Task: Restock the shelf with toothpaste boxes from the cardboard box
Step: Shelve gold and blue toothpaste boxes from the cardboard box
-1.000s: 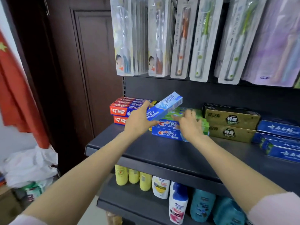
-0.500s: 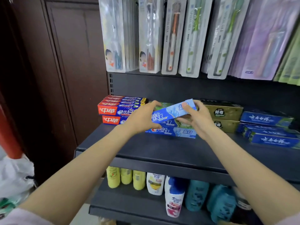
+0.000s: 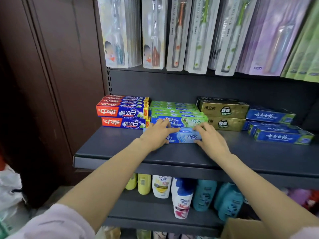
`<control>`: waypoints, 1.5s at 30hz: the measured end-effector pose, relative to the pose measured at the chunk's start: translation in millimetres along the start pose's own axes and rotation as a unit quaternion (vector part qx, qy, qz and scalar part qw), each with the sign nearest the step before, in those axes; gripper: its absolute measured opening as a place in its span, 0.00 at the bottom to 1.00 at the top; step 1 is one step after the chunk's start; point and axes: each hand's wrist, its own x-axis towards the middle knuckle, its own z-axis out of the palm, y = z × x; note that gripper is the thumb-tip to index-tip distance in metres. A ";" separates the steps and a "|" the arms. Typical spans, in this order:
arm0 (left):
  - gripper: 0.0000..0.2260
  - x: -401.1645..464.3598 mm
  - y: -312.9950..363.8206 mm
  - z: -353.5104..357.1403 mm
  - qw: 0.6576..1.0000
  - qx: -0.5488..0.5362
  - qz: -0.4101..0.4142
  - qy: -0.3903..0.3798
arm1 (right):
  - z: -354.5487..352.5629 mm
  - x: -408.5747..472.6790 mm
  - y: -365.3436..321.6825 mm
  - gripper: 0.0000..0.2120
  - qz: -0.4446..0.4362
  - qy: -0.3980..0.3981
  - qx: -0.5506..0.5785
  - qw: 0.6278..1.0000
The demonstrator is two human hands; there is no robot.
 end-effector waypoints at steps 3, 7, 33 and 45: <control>0.27 3.7 12.1 -1.8 1.000 0.009 -0.004 0.017 | -1.5 -2.4 -4.7 0.19 0.039 0.004 -0.026 0.999; 0.26 5.7 22.5 -0.6 0.998 0.014 -0.017 0.055 | -4.4 -7.5 -7.5 0.19 0.069 0.000 0.033 0.997; 0.06 -53.3 329.8 89.9 0.936 -0.279 -0.092 -0.195 | 11.0 -256.4 176.5 0.10 0.064 -0.324 0.115 0.937; 0.17 -65.5 424.3 229.8 0.806 -0.266 -0.304 -0.434 | 163.9 -359.3 243.8 0.21 0.123 -0.592 0.051 0.795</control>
